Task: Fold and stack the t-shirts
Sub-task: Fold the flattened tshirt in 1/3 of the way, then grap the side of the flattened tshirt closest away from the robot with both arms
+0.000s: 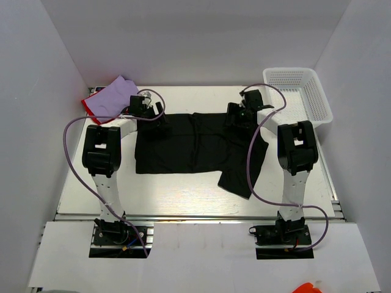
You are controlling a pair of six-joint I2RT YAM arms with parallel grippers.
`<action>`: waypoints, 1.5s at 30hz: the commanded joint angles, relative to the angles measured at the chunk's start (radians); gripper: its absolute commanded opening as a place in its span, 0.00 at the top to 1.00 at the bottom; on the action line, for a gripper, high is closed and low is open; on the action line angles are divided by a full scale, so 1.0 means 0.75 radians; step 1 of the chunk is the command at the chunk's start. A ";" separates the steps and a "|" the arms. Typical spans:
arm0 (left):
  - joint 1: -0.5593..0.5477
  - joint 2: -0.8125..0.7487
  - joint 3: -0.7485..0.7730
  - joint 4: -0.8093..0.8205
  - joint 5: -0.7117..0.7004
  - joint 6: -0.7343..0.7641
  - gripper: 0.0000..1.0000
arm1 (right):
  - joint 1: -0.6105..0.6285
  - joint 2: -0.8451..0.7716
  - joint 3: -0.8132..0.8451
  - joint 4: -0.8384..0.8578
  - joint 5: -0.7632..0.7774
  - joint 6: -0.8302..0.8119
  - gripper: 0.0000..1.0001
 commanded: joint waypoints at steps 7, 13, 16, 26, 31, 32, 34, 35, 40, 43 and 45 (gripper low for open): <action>0.014 -0.153 0.050 -0.182 -0.076 0.070 0.00 | 0.007 -0.234 -0.032 -0.048 0.047 -0.118 0.10; 0.014 -0.549 -0.189 -0.274 -0.250 0.018 0.00 | 0.019 -0.602 -0.363 -0.081 0.123 -0.114 0.10; -0.003 -0.761 -0.341 -0.396 -0.379 -0.131 0.00 | 0.040 -0.780 -0.557 -0.187 0.190 0.004 0.10; -0.017 -1.192 -0.934 -0.636 -0.387 -0.357 0.00 | 0.099 -1.152 -1.012 -0.355 0.062 0.070 0.10; -0.017 -1.362 -1.087 -0.564 -0.387 -0.369 0.00 | 0.097 -1.293 -1.147 -0.284 0.000 0.094 0.10; -0.017 -1.362 -1.104 -0.552 -0.407 -0.369 0.00 | 0.095 -1.322 -1.189 -0.265 -0.022 0.096 0.10; -0.017 -1.343 -1.116 -0.532 -0.424 -0.369 0.00 | 0.091 -1.344 -1.212 -0.249 -0.045 0.113 0.10; -0.017 -1.331 -1.116 -0.507 -0.424 -0.369 0.00 | 0.093 -1.349 -1.233 -0.245 -0.047 0.117 0.10; 0.010 -1.237 -1.130 -0.389 -0.463 -0.353 0.07 | 0.093 -1.324 -1.263 -0.233 -0.063 0.139 0.10; 0.010 -1.170 -1.143 -0.358 -0.489 -0.353 0.15 | 0.093 -1.306 -1.270 -0.224 -0.071 0.148 0.10; 0.010 -1.137 -1.143 -0.337 -0.518 -0.373 0.27 | 0.095 -1.294 -1.272 -0.222 -0.075 0.146 0.10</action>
